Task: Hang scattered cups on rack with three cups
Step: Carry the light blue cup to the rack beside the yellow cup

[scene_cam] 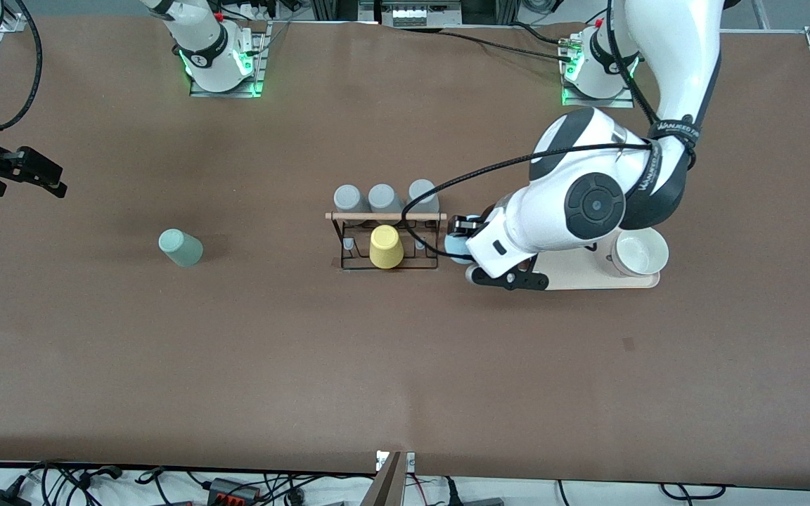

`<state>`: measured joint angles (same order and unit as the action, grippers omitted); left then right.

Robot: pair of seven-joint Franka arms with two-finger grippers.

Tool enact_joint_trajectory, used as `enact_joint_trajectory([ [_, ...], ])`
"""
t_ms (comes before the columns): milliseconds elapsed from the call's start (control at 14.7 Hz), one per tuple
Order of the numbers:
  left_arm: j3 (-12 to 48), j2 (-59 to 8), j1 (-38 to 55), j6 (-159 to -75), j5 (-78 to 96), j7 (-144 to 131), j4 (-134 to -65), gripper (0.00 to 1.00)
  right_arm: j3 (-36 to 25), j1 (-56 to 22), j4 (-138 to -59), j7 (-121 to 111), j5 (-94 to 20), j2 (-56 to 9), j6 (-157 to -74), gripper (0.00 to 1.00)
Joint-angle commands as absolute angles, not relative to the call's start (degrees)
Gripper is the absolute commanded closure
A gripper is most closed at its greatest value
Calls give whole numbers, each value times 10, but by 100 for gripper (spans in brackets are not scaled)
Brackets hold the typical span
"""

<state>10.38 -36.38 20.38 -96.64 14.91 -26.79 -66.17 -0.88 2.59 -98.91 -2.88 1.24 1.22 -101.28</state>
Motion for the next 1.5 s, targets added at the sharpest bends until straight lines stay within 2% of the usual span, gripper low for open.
enact_joint_trajectory([
  [0,102,-402,218,-989,162,-306,-611,97,-5,29,-976,-29,11,9,-1002,0],
  [1019,97,-470,284,-1020,142,-316,-621,94,-4,29,-976,-36,10,14,-982,0],
  [1291,98,-487,284,-1020,112,-279,-621,90,-2,29,-976,-36,-1,11,-986,0],
  [1359,98,-487,284,-1020,112,-277,-621,81,-3,26,-976,-37,-11,8,-986,0],
  [1427,97,-487,284,-1020,111,-277,-621,40,-3,26,-976,-37,-15,8,-985,0],
])
